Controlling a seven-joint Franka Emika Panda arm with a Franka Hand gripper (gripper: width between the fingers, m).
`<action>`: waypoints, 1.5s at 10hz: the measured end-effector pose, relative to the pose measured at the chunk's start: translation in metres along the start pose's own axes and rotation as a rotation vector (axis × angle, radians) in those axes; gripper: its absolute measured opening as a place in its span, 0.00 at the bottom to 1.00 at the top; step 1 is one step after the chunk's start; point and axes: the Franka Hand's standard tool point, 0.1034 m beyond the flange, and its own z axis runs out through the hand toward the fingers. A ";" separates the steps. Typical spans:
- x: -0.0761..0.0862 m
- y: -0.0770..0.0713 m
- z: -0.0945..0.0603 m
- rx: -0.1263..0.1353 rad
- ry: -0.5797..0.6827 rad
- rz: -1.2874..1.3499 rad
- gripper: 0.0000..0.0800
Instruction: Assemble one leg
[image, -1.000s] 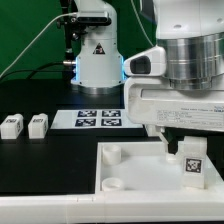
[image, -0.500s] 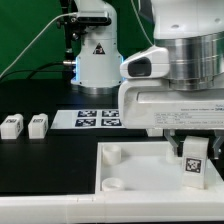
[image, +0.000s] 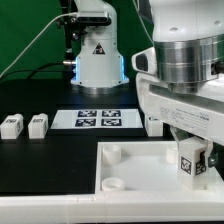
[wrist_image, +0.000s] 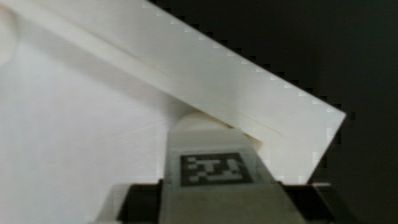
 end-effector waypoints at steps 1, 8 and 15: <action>-0.001 0.000 0.000 0.003 -0.006 0.146 0.37; -0.007 -0.001 0.002 0.009 -0.002 0.695 0.38; -0.016 0.005 0.004 -0.017 0.025 -0.131 0.81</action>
Offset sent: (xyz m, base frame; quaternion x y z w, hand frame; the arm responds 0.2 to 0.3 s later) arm 0.0006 0.0039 -0.0025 -0.0182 0.0075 0.3085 0.9510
